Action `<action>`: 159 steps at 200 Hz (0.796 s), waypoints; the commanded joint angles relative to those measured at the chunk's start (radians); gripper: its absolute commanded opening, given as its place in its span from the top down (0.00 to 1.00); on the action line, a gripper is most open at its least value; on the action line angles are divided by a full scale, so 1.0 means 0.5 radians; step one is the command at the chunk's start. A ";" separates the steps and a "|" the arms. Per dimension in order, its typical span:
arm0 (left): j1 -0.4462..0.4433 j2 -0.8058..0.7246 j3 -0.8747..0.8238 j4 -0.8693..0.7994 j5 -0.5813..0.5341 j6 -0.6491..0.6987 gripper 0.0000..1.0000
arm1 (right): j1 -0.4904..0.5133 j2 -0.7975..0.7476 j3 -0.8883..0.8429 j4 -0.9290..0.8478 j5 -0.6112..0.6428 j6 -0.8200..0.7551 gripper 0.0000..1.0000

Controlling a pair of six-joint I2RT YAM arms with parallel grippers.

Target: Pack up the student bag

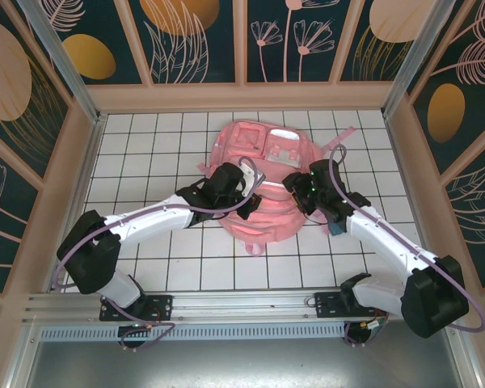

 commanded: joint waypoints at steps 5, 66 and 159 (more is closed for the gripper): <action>-0.020 0.018 0.097 0.113 0.008 -0.016 1.00 | 0.030 0.032 0.026 0.027 0.023 0.065 0.49; -0.020 0.009 0.078 0.092 -0.061 -0.018 1.00 | 0.047 -0.034 -0.017 -0.100 0.259 0.005 0.40; -0.021 -0.032 0.053 0.018 -0.168 -0.010 1.00 | -0.006 0.081 0.094 -0.010 0.094 -0.155 0.83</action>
